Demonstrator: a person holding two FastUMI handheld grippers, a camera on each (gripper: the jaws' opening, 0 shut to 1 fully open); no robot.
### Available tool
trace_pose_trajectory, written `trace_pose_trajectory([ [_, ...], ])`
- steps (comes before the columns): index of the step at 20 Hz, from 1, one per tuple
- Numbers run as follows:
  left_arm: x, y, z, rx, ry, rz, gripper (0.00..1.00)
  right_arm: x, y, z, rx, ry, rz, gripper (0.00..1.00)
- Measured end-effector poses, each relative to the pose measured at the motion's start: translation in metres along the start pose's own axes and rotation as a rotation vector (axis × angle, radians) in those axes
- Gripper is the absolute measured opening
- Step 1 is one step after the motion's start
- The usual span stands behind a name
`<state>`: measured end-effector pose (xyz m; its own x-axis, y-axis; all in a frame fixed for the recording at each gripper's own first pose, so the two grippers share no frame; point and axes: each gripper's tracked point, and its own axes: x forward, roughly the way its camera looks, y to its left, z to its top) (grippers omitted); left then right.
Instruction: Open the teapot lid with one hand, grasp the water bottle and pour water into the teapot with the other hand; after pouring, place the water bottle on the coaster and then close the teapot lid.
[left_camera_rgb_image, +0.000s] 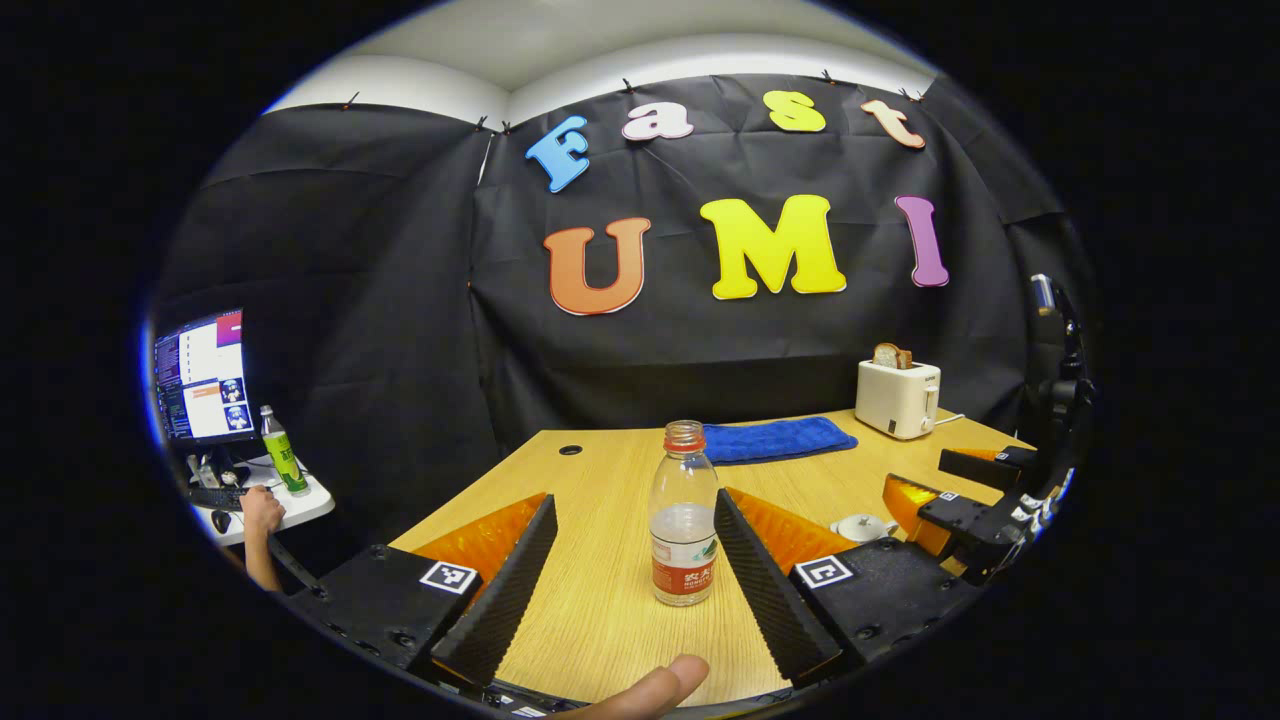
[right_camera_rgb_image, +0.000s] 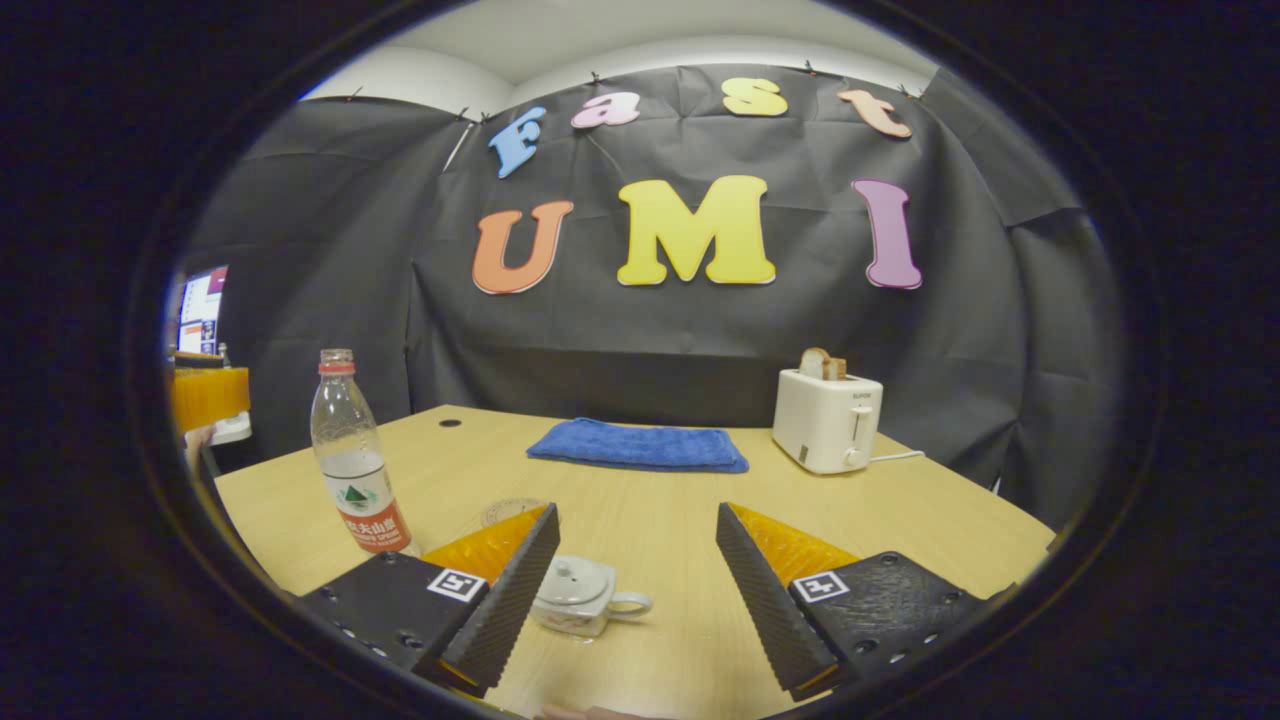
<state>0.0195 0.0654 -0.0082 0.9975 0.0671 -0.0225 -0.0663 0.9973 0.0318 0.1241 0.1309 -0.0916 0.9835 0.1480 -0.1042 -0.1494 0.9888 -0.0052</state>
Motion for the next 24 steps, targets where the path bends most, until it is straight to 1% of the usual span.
trace_pose_trajectory([
  [3, -0.002, 0.007, 0.006, -0.015, -0.011, 0.000, 0.99, 0.010, 0.018, -0.016, -0.017, 0.024, 0.008, 0.97],
  [4, -0.001, 0.009, 0.006, -0.021, -0.013, 0.003, 0.99, 0.014, 0.022, -0.020, -0.011, 0.036, 0.009, 0.95],
  [5, -0.001, 0.011, 0.007, -0.026, -0.012, 0.006, 0.99, 0.018, 0.025, -0.026, -0.002, 0.051, 0.012, 0.97],
  [7, -0.001, 0.014, 0.004, -0.034, -0.008, 0.011, 0.99, 0.024, 0.028, -0.033, 0.010, 0.072, -0.001, 0.90],
  [9, 0.001, 0.017, 0.002, -0.034, 0.001, 0.017, 0.99, 0.027, 0.030, -0.036, 0.001, 0.075, -0.011, 0.87],
  [10, 0.001, 0.019, 0.001, -0.033, 0.004, 0.022, 0.99, 0.029, 0.031, -0.037, 0.000, 0.075, -0.014, 0.80],
  [11, 0.001, 0.019, 0.001, -0.034, 0.006, 0.024, 0.99, 0.031, 0.032, -0.038, 0.003, 0.073, -0.016, 0.77],
  [12, 0.001, 0.018, 0.001, -0.036, 0.007, 0.022, 0.99, 0.031, 0.032, -0.038, 0.006, 0.075, -0.021, 0.70],
  [13, 0.002, 0.018, 0.001, -0.037, 0.008, 0.020, 0.99, 0.032, 0.033, -0.040, 0.011, 0.075, -0.017, 0.65],
  [14, 0.001, 0.018, 0.000, -0.036, 0.008, 0.019, 0.99, 0.033, 0.036, -0.040, 0.013, 0.076, -0.010, 0.56],
  [15, 0.002, 0.017, -0.001, -0.035, 0.010, 0.018, 0.99, 0.034, 0.037, -0.040, 0.011, 0.077, -0.004, 0.53],
  [16, 0.001, 0.017, 0.000, -0.035, 0.011, 0.018, 0.99, 0.032, 0.039, -0.040, 0.013, 0.080, 0.004, 0.45],
  [17, 0.001, 0.014, 0.000, -0.037, 0.013, 0.015, 0.99, 0.032, 0.041, -0.043, 0.031, 0.091, 0.006, 0.41],
  [18, 0.001, 0.016, -0.001, -0.041, 0.014, 0.010, 0.99, 0.032, 0.039, -0.043, 0.040, 0.086, 0.003, 0.29],
  [19, 0.002, 0.014, -0.001, -0.043, 0.015, 0.007, 0.99, 0.032, 0.036, -0.041, 0.041, 0.088, -0.010, 0.28],
  [20, 0.002, 0.014, -0.001, -0.043, 0.016, 0.007, 0.99, 0.032, 0.036, -0.042, 0.051, 0.085, -0.005, 0.14],
  [23, 0.002, 0.013, -0.004, -0.038, 0.021, 0.008, 0.99, 0.034, 0.035, -0.043, 0.034, 0.083, 0.001, 0.14],
  [24, 0.003, 0.013, -0.005, -0.035, 0.024, 0.007, 1.00, 0.033, 0.036, -0.041, 0.023, 0.087, 0.001, 0.05],
])
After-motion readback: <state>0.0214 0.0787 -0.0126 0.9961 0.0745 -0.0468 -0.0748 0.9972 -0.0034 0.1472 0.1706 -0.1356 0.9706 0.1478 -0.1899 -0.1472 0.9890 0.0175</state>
